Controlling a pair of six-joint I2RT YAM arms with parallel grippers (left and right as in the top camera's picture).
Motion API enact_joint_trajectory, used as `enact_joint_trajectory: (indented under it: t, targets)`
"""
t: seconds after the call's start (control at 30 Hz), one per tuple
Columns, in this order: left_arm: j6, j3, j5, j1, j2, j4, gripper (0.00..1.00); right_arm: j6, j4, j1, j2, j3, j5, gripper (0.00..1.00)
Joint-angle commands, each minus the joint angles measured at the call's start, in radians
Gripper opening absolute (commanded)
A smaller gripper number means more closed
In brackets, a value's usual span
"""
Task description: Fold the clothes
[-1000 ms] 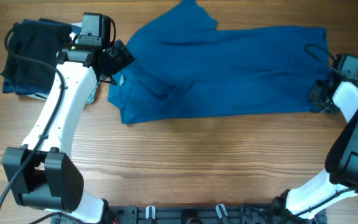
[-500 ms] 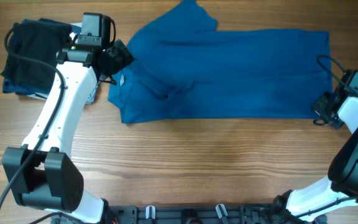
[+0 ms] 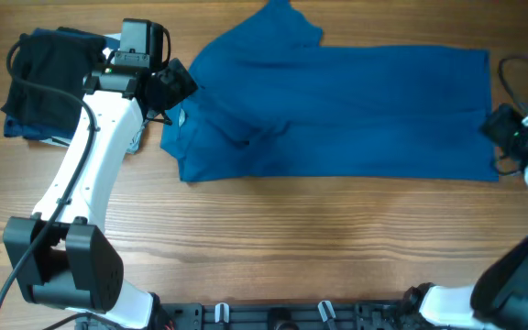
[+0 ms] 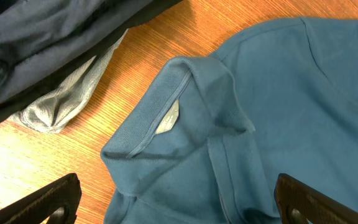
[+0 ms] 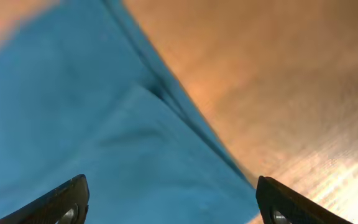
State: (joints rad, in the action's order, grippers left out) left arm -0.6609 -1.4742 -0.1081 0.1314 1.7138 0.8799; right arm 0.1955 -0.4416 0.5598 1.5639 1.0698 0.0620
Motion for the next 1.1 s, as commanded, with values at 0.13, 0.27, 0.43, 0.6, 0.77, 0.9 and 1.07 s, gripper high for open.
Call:
enact_joint_trajectory:
  t: [0.13, 0.27, 0.43, 0.6, 0.77, 0.9, 1.07]
  targets:
    - [-0.006, -0.01, -0.013, -0.005, -0.014, 0.0, 1.0, -0.353, -0.054, -0.169, -0.095, 0.018, 0.589, 0.65]
    - [-0.005, -0.01, -0.052, -0.006, -0.014, -0.041, 1.0, -0.485, 0.013, -0.541, -0.085, 0.018, 0.459, 0.67]
    - [-0.001, -0.01, -0.062, -0.005, -0.014, -0.032, 1.0, -0.652, 0.192, -0.984, 0.047, 0.018, 0.121, 0.71]
    - [-0.001, -0.01, -0.062, -0.005, -0.014, -0.03, 1.0, -0.836, 0.277, -1.114, 0.239, 0.018, 0.049, 0.77]
    - [-0.001, -0.01, -0.062, -0.005, -0.014, -0.03, 1.0, -0.885, 0.373, -1.132, 0.335, 0.018, 0.05, 0.83]
    - [-0.001, -0.01, -0.062, -0.005, -0.014, -0.031, 1.0, -0.959, 0.387, -1.132, 0.344, 0.018, 0.068, 0.85]
    - [-0.002, -0.01, -0.062, -0.005, -0.014, -0.031, 1.0, -0.964, 0.446, -1.133, 0.363, 0.018, 0.187, 0.85]
